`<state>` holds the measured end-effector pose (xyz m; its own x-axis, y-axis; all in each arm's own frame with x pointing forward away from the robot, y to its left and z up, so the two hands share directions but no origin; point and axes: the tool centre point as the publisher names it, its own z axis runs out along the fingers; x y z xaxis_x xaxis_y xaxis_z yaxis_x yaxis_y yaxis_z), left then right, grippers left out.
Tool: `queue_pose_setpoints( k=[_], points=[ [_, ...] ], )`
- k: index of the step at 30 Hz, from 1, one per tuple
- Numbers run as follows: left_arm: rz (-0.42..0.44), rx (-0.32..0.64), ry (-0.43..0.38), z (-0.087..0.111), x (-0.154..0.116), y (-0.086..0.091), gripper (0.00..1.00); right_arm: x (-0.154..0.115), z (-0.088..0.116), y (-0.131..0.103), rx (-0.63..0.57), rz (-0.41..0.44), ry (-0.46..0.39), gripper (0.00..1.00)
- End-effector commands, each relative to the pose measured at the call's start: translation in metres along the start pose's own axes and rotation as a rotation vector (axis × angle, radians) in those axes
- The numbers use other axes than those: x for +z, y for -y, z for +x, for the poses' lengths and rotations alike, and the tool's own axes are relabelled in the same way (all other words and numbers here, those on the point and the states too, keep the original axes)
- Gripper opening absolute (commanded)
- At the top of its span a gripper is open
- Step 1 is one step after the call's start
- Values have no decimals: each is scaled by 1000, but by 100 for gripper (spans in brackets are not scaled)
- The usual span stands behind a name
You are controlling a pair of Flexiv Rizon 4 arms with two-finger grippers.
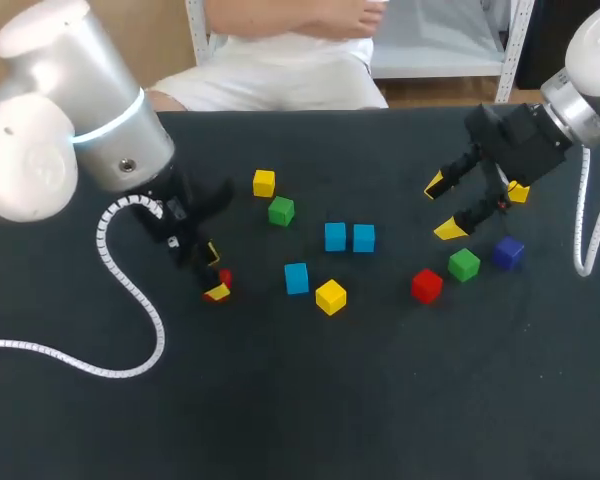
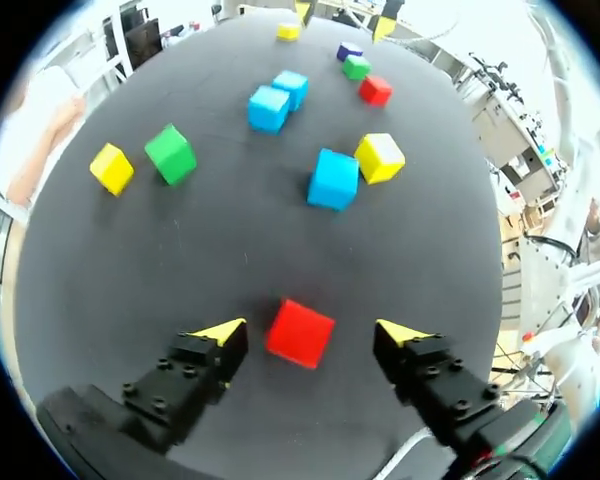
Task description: Place the blue cubes, place green cubes on the blue cubes, place the yellow cubes on the green cubes, then place the red cubes on the yellow cubes, and place purple cube on the red cubes.
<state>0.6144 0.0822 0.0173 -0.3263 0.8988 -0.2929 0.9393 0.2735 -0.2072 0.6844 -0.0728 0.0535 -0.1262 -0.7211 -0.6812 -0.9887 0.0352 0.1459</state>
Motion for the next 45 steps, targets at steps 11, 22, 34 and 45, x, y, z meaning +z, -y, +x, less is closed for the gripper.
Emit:
queue_pose_setpoints(
  k=[11, 22, 34, 45],
  points=[
    [-30, 153, 15, -73, -16, 13, 100, 0, 0, -1, -1, 3, 2, 100],
    [4, 147, 69, -67, 17, 14, 100, 0, 0, -1, -1, 3, 2, 100],
    [23, 161, 97, -77, 33, -1, 100, 0, 0, -1, -1, 3, 2, 100],
    [29, 166, 118, -81, 39, -7, 100, 0, 0, -1, -1, 3, 2, 100]
  ],
)
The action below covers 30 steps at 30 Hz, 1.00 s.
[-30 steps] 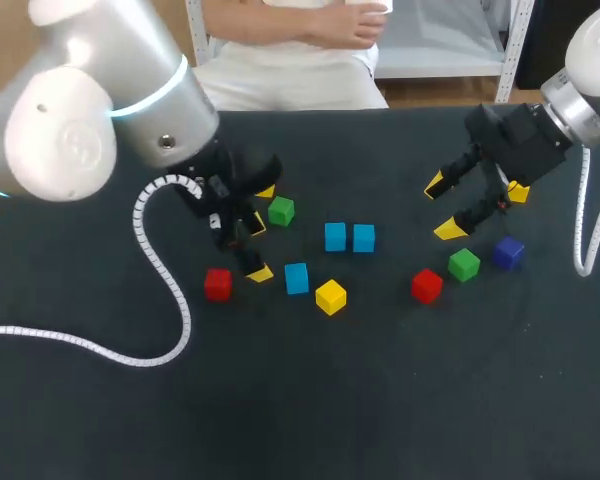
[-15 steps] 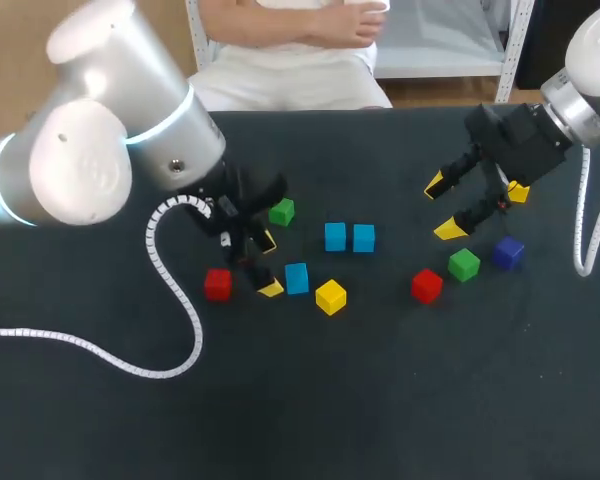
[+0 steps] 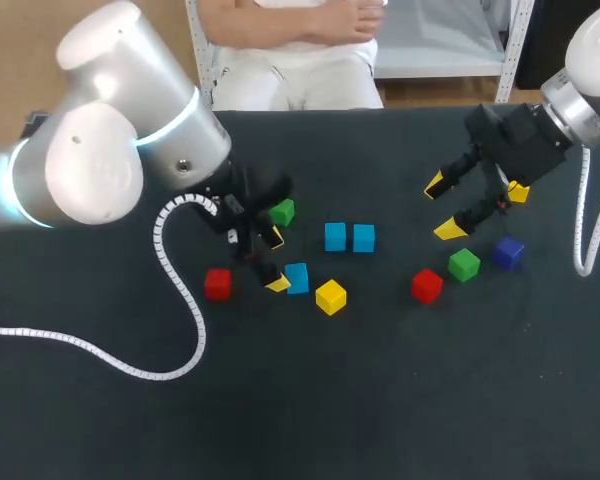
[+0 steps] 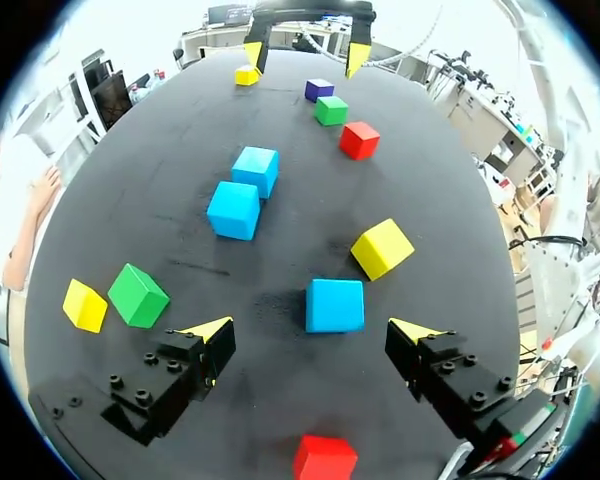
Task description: Place the blue cubes, place green cubes on the blue cubes, place the yellow cubes on the green cubes, then place the red cubes on the yellow cubes, and place purple cube on the red cubes.
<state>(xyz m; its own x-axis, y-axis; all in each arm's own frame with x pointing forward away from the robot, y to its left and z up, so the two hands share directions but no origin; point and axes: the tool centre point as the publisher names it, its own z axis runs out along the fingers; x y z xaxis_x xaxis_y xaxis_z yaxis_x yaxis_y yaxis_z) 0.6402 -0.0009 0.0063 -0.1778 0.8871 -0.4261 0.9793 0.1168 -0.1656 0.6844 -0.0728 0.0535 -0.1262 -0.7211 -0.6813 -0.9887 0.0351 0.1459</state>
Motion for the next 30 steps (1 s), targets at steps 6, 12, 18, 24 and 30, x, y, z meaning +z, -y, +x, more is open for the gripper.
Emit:
queue_pose_setpoints(
  k=[6, 12, 18, 24, 30],
  points=[
    [9, -22, 28, 2, 7, 4, 100, 0, 0, -1, -1, 3, 2, 100],
    [13, -37, 34, 4, 12, 8, 100, 0, 0, -1, -1, 3, 2, 100],
    [14, -42, 31, 3, 15, 4, 100, 0, 0, -1, -1, 3, 2, 100],
    [8, -39, 24, 2, 12, -1, 100, 0, 0, -1, -1, 3, 2, 100],
    [13, -39, 27, -4, 18, -2, 100, 0, 0, -1, -1, 3, 2, 100]
  ],
)
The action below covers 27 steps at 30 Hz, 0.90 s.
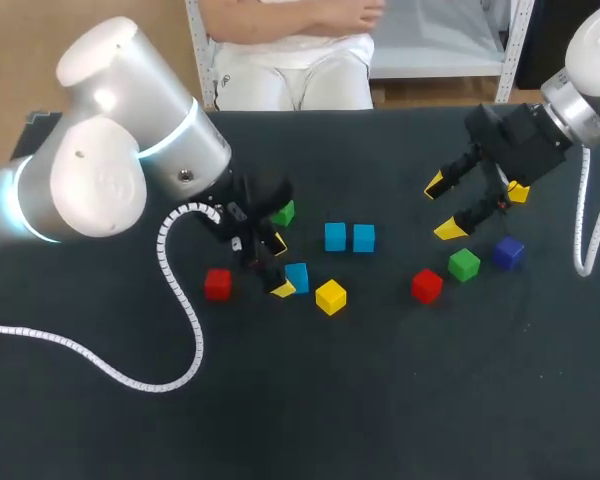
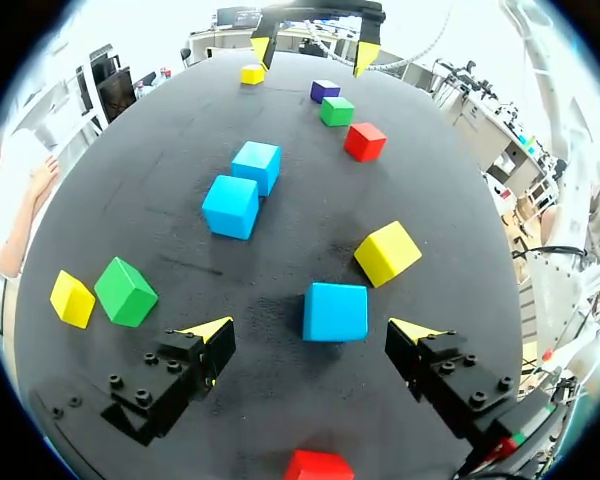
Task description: Place the blue cubes, place green cubes on the blue cubes, place the yellow cubes on the green cubes, then place the red cubes on the yellow cubes, and place purple cube on the red cubes.
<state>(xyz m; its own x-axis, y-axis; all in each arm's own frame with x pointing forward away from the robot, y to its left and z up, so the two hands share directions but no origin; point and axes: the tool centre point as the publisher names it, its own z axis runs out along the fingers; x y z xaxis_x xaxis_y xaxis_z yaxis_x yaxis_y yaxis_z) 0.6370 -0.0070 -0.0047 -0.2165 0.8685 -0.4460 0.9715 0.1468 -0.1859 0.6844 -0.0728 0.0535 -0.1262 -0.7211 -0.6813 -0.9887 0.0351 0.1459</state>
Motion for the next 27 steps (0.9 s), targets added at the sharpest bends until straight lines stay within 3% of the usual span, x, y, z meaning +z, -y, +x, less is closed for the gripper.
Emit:
queue_pose_setpoints(
  k=[1, 23, 24, 27],
  points=[
    [8, -3, -2, -4, 6, -4, 100, 0, 0, -1, -1, 3, 2, 100],
    [5, -16, -6, -3, 13, -4, 100, 0, 0, -1, -1, 3, 2, 100],
    [6, -17, -7, -3, 14, -5, 95, 0, 0, -1, -1, 3, 2, 100],
    [8, -20, -9, -2, 15, -5, 49, 0, 0, -1, -1, 3, 2, 100]
  ],
)
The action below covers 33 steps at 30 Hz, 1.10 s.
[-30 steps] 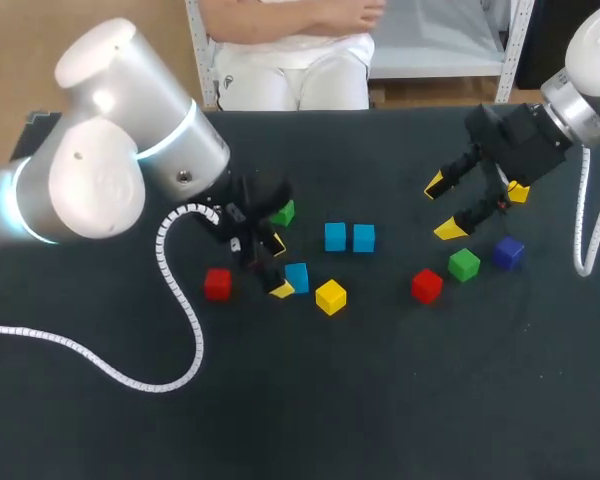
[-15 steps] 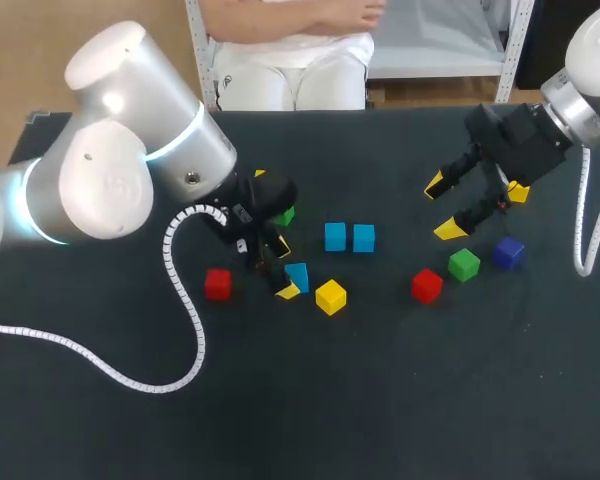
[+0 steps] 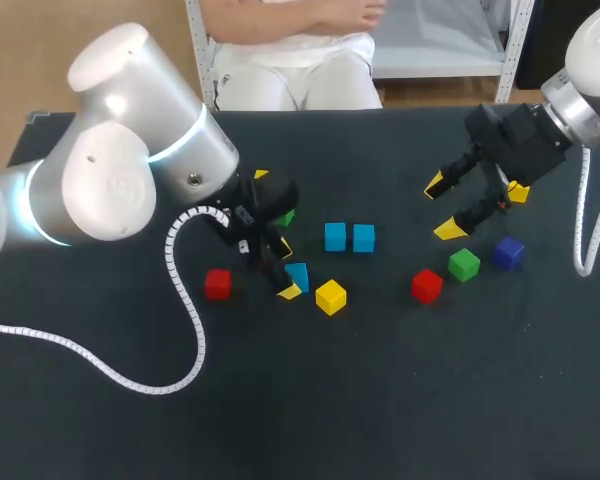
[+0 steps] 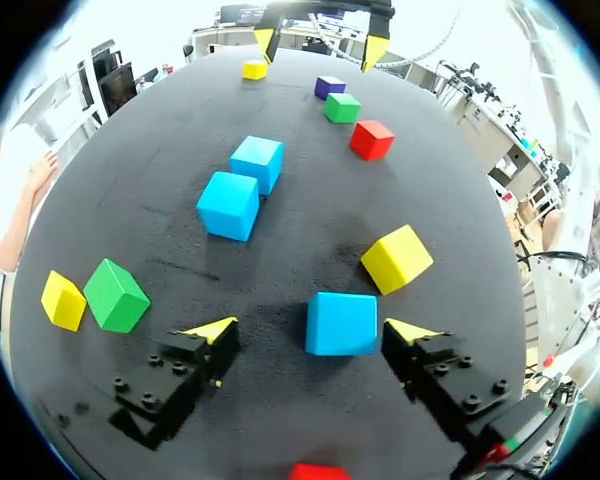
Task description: Place the blue cubes, place green cubes on the blue cubes, place the yellow cubes on the green cubes, then place the red cubes on the yellow cubes, and place purple cube on the red cubes.
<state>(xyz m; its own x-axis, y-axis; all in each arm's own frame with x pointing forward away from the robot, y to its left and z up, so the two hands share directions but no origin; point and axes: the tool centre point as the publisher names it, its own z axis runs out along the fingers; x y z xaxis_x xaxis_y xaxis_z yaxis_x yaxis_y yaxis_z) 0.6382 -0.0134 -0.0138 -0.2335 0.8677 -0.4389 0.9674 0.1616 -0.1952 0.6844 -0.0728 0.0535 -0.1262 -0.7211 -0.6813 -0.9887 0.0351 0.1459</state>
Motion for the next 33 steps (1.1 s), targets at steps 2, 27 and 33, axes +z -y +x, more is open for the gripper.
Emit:
queue_pose_setpoints(
  k=[2, 27, 33],
  points=[
    [8, -5, -7, 1, 5, -4, 16, 0, 0, -1, -1, 3, 2, 100],
    [-38, -5, -16, -1, -10, -2, 0, 0, 0, -1, -1, 3, 2, 100],
    [-61, -2, -25, -8, -21, -3, 0, 0, 0, -1, -1, 3, 2, 100]
  ],
)
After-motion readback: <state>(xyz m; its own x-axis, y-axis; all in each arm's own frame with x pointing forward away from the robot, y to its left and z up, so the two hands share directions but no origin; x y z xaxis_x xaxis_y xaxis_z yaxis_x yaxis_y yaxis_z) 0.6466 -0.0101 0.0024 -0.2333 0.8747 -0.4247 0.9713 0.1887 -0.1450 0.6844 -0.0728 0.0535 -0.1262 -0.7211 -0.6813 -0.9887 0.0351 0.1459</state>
